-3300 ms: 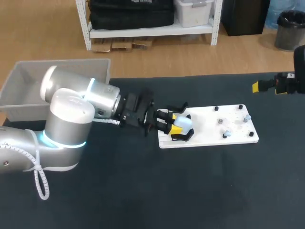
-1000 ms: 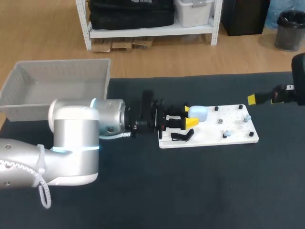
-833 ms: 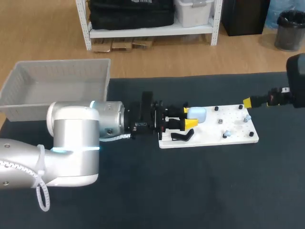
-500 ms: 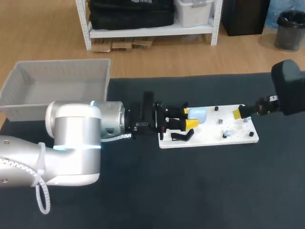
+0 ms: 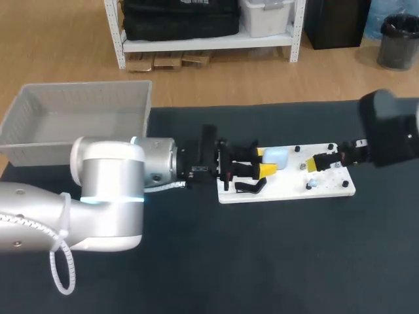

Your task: Pick up each earbud case from the left stands, insert the matching earbuds, close the lid, and place the case in the box.

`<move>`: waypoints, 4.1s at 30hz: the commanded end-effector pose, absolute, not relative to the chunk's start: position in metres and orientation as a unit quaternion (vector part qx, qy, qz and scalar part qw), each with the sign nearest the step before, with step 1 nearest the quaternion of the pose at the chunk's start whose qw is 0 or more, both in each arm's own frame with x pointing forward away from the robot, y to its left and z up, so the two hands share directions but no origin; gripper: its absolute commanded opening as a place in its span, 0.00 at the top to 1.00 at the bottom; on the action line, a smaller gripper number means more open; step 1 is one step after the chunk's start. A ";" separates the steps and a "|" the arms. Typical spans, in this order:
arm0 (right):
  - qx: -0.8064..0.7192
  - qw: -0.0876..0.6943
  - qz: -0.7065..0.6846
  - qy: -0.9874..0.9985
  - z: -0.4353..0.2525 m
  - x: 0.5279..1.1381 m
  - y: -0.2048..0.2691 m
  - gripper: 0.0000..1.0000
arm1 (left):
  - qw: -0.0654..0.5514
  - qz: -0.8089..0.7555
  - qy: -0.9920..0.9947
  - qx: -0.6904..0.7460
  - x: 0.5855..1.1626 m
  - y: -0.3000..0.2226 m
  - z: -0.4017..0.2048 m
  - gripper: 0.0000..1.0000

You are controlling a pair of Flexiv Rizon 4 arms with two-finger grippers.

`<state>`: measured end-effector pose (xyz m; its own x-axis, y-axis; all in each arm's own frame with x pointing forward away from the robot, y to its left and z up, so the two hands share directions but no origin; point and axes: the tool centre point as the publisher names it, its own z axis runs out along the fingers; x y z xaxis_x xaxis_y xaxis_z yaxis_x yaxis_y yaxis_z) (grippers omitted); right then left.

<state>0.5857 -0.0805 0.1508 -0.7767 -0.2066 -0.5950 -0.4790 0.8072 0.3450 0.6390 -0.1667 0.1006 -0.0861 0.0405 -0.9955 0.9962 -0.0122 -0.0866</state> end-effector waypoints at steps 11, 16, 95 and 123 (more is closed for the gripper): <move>-0.196 0.262 0.236 0.915 0.139 0.590 -0.052 0.00 | 0.460 -0.518 0.525 0.494 0.644 -0.169 0.099 1.00; -0.199 0.257 0.242 0.914 0.139 0.595 -0.044 0.00 | 0.460 -0.518 0.525 0.494 0.644 -0.169 0.099 1.00; -0.163 0.293 0.169 0.927 0.176 0.662 -0.095 0.00 | 0.484 -0.508 0.507 0.501 0.642 -0.159 0.099 1.00; -0.223 0.163 0.044 0.960 0.092 0.691 -0.154 0.10 | 0.497 -0.502 0.493 0.508 0.638 -0.150 0.100 1.00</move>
